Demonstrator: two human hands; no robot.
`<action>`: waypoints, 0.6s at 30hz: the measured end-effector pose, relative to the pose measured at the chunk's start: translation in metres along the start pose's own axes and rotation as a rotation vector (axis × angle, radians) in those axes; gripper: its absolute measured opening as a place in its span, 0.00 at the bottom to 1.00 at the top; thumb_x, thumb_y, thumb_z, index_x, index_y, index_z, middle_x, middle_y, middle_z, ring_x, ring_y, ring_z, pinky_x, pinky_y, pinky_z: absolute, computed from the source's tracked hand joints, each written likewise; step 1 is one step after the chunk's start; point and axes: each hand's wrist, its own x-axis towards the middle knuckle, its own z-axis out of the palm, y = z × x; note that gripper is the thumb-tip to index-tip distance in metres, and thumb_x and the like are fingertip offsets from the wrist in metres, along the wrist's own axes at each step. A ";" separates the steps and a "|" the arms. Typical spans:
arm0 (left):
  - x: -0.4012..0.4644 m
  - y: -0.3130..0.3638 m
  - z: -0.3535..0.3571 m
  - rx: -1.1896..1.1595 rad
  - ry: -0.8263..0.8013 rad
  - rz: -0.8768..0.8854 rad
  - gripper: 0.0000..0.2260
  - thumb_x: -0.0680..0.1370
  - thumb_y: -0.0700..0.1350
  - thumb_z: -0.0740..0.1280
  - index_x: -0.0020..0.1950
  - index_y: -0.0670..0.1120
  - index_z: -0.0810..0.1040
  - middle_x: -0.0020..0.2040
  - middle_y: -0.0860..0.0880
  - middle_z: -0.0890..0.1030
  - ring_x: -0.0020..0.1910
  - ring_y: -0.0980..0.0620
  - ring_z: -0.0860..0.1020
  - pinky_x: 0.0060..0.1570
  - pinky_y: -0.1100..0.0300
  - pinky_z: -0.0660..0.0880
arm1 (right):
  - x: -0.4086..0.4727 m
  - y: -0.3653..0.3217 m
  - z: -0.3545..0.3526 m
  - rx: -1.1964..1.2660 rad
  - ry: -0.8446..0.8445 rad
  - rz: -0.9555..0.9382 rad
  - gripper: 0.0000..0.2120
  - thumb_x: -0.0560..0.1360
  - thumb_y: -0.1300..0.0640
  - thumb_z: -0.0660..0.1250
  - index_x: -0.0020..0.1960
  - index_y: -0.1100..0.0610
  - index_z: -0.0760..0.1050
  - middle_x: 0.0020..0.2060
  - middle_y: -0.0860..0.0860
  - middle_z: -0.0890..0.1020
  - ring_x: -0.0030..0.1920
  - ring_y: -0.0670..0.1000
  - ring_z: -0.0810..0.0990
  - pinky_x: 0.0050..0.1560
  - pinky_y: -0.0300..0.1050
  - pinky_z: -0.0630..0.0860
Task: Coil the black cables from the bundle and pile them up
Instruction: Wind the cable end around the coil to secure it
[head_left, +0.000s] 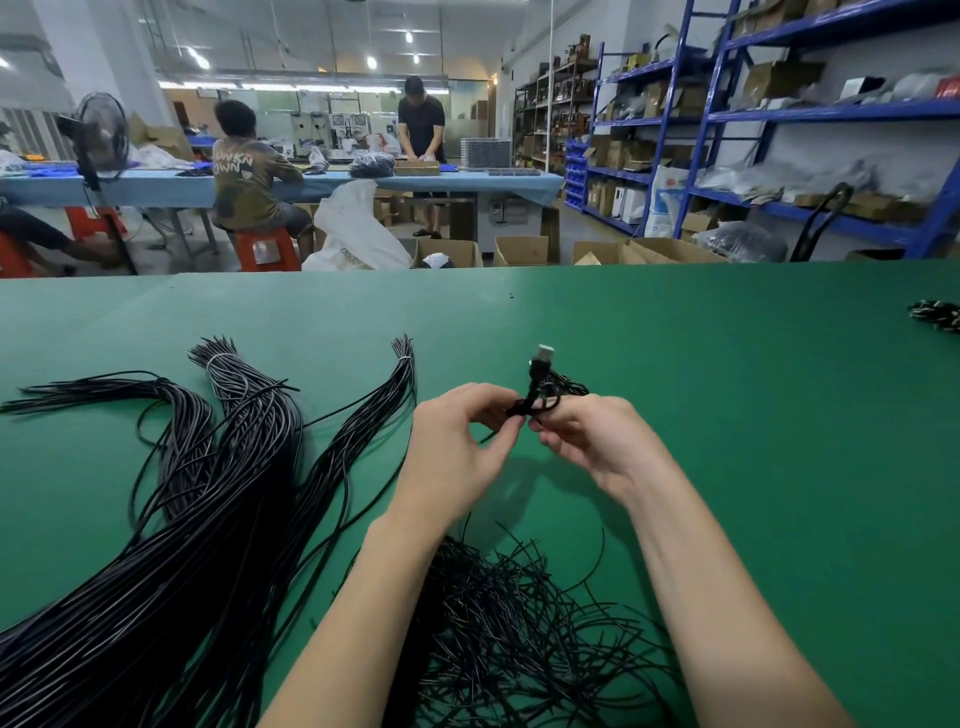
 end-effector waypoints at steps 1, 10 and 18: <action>0.001 -0.002 0.000 0.062 -0.002 0.083 0.06 0.73 0.36 0.75 0.48 0.44 0.86 0.41 0.53 0.85 0.39 0.58 0.81 0.46 0.67 0.77 | 0.000 0.001 0.000 0.131 -0.043 0.111 0.07 0.72 0.70 0.68 0.39 0.63 0.81 0.30 0.54 0.82 0.26 0.45 0.78 0.25 0.31 0.73; 0.009 -0.005 -0.011 -0.802 -0.047 -0.852 0.05 0.75 0.39 0.74 0.50 0.42 0.82 0.38 0.50 0.79 0.34 0.54 0.75 0.34 0.65 0.71 | -0.004 -0.011 -0.005 -0.425 -0.129 -0.361 0.09 0.77 0.61 0.73 0.55 0.51 0.84 0.45 0.48 0.88 0.35 0.45 0.83 0.33 0.35 0.77; 0.010 -0.003 -0.012 -1.009 -0.129 -0.950 0.11 0.69 0.41 0.75 0.49 0.41 0.83 0.37 0.50 0.80 0.31 0.57 0.75 0.28 0.69 0.71 | -0.005 -0.011 -0.003 -0.761 -0.004 -0.687 0.04 0.70 0.44 0.78 0.41 0.43 0.86 0.31 0.36 0.83 0.29 0.43 0.78 0.33 0.36 0.75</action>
